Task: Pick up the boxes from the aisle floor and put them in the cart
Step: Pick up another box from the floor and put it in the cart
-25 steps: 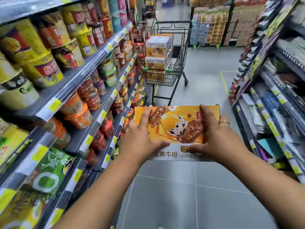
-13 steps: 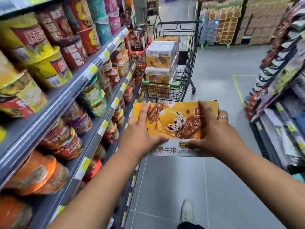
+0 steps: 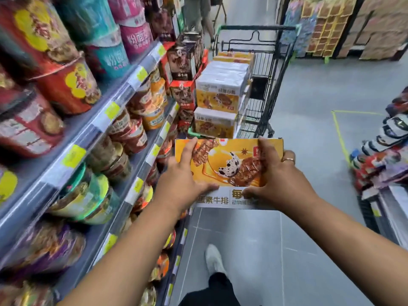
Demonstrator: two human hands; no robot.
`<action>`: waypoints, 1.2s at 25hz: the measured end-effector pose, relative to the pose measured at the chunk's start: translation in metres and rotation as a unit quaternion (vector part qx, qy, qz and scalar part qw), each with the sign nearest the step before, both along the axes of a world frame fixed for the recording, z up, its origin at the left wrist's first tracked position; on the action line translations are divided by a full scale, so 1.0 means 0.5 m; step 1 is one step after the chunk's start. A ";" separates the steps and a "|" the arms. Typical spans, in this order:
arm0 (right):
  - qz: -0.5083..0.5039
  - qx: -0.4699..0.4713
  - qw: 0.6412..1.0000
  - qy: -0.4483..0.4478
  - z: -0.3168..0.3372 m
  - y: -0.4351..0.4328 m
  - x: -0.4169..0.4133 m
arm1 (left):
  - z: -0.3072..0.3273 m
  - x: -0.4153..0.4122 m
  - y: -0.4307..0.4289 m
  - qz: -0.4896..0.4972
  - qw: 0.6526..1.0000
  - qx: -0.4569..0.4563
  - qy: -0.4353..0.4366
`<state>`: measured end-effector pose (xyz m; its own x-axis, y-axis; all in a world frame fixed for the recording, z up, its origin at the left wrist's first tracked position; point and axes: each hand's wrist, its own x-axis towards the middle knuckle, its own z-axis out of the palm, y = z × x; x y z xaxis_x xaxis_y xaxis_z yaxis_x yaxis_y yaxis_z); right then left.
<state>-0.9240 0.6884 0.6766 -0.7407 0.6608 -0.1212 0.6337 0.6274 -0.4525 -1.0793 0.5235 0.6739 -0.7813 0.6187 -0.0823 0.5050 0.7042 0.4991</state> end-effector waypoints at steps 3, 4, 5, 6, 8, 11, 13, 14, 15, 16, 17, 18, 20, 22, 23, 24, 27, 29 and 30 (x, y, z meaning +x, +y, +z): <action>-0.019 -0.012 1.000 -0.005 -0.031 0.084 -0.116 | -0.026 -0.129 0.101 -0.015 1.000 -0.015 0.004; -0.026 -0.017 0.999 -0.009 -0.042 0.111 -0.155 | -0.035 -0.170 0.135 -0.022 0.999 -0.024 0.006; -0.032 -0.016 0.999 -0.007 -0.050 0.140 -0.196 | -0.042 -0.210 0.169 -0.029 0.999 -0.030 0.010; -0.040 -0.022 0.999 -0.007 -0.056 0.169 -0.231 | -0.047 -0.249 0.202 -0.034 0.999 -0.032 0.001; -0.051 -0.034 0.998 -0.008 -0.065 0.223 -0.292 | -0.056 -0.316 0.262 -0.039 0.998 -0.036 -0.018; -0.050 -0.039 0.998 -0.018 -0.078 0.309 -0.377 | -0.070 -0.403 0.353 -0.045 0.997 -0.059 -0.009; -0.043 -0.034 0.998 -0.015 -0.090 0.373 -0.434 | -0.083 -0.457 0.411 -0.034 0.998 -0.059 -0.003; -0.039 -0.038 0.998 -0.013 -0.097 0.406 -0.463 | -0.091 -0.484 0.437 -0.021 0.998 -0.054 -0.005; -0.031 -0.040 0.999 -0.008 -0.102 0.440 -0.492 | -0.097 -0.507 0.465 -0.009 0.999 -0.047 -0.003; -0.024 -0.041 0.999 -0.003 -0.106 0.471 -0.519 | -0.101 -0.528 0.493 -0.001 0.999 -0.046 0.004; -0.018 -0.047 0.999 0.001 -0.112 0.495 -0.543 | -0.107 -0.548 0.517 0.007 0.999 -0.049 0.010; -0.011 -0.052 0.999 0.004 -0.118 0.517 -0.566 | -0.112 -0.567 0.541 0.020 0.998 -0.050 0.014; -0.003 -0.062 0.998 0.013 -0.121 0.551 -0.600 | -0.119 -0.595 0.576 0.044 0.998 -0.035 0.018; -0.010 -0.069 0.997 0.020 -0.109 0.590 -0.632 | -0.118 -0.625 0.610 0.055 0.998 -0.016 0.029; -0.011 -0.063 0.998 0.024 -0.097 0.609 -0.648 | -0.110 -0.640 0.626 0.056 0.998 -0.009 0.035; -0.010 -0.052 0.998 0.027 -0.081 0.626 -0.665 | -0.096 -0.657 0.639 0.055 0.998 -0.006 0.041; -0.014 -0.013 0.998 0.054 -0.032 0.677 -0.725 | -0.044 -0.730 0.691 0.049 0.996 0.016 0.075; -0.036 0.003 0.997 0.074 -0.008 0.713 -0.773 | -0.013 -0.779 0.740 0.035 0.994 0.031 0.097; -0.049 0.009 0.995 0.085 0.000 0.733 -0.798 | -0.002 -0.805 0.768 0.027 0.994 0.035 0.103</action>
<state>-1.3228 1.0547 0.6768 -0.6807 0.7325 0.0130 0.6083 0.5750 -0.5471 -1.4819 0.9073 0.6729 -0.8097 0.5733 0.1249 0.5635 0.7005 0.4378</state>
